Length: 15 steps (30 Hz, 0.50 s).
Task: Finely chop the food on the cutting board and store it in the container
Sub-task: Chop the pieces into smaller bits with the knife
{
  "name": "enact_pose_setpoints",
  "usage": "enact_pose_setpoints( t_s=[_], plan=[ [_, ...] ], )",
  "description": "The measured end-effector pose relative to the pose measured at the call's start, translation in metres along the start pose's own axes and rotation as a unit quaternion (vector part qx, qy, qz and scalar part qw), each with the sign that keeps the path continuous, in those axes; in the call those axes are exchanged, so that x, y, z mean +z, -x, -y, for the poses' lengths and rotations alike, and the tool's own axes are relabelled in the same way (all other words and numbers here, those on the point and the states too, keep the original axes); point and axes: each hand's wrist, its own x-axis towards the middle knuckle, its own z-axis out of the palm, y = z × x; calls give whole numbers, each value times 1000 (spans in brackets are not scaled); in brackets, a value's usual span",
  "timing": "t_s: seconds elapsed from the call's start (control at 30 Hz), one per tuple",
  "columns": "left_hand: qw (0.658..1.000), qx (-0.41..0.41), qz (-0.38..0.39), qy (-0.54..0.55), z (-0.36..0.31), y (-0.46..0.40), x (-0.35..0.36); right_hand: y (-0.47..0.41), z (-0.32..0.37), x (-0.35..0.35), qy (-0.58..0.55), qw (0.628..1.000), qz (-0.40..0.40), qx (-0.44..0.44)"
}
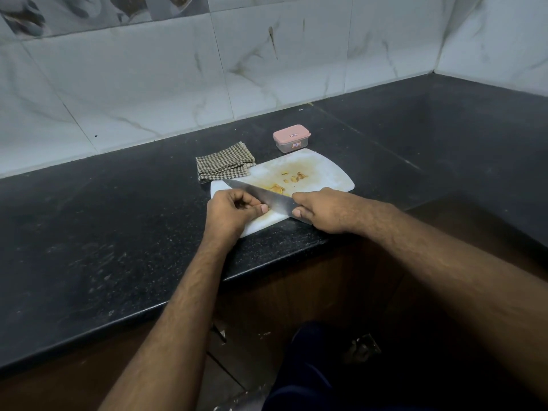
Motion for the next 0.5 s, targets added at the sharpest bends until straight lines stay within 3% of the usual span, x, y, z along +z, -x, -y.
enact_pose_setpoints(
  t_s=[0.5],
  plan=[
    [1000, -13, -16, 2, -3, 1, -1, -4, -3, 1, 6, 1000, 4, 2]
  ],
)
